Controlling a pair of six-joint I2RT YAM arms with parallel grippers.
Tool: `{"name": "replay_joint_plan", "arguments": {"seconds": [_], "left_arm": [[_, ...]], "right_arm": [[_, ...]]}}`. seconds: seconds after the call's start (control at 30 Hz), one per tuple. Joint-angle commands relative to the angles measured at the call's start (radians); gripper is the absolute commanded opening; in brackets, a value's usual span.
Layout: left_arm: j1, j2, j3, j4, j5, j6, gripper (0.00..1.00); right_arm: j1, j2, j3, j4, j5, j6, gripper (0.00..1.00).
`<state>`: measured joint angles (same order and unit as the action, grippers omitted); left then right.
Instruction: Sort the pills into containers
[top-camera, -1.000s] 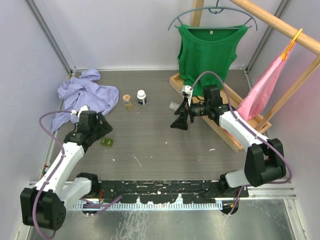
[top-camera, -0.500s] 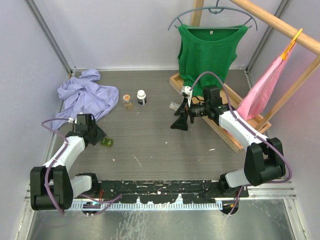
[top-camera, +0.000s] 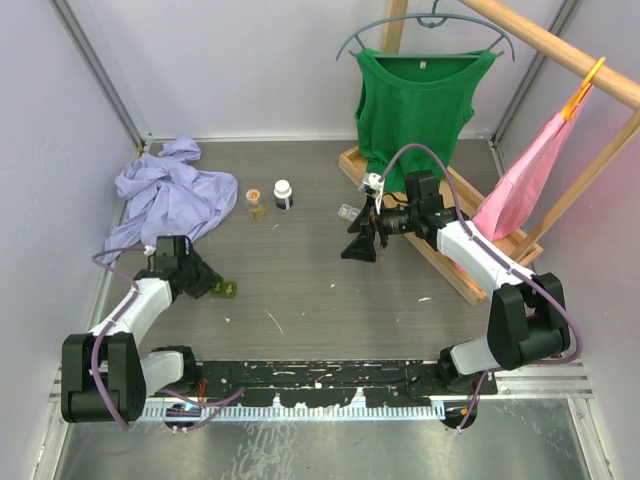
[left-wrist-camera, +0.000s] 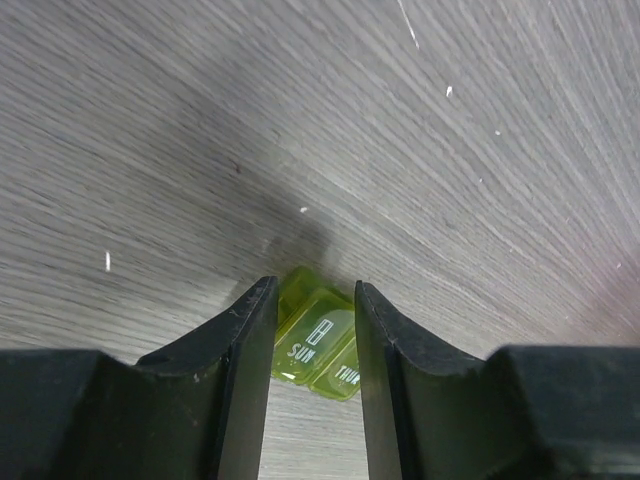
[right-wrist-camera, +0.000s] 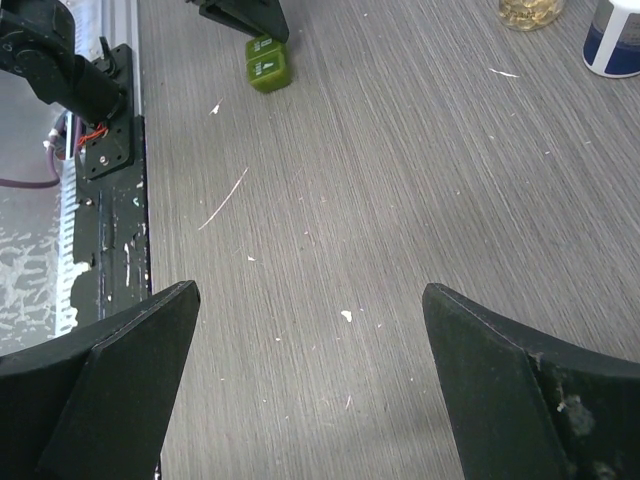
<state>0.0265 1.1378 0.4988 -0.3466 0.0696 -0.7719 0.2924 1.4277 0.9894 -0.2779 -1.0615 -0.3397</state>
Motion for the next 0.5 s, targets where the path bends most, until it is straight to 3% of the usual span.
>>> {"name": "replay_joint_plan", "arguments": {"seconds": [0.0,0.47], "left_arm": [[-0.033,-0.029,-0.026,0.05,0.082,-0.046,0.37],[-0.36,-0.027,-0.04,0.116,0.035,-0.234,0.39]], "right_arm": [[-0.001,-0.006,0.038,0.006,-0.036,-0.019,1.0],[-0.002,0.003,0.036,-0.028,-0.066,-0.073,1.0]]}}
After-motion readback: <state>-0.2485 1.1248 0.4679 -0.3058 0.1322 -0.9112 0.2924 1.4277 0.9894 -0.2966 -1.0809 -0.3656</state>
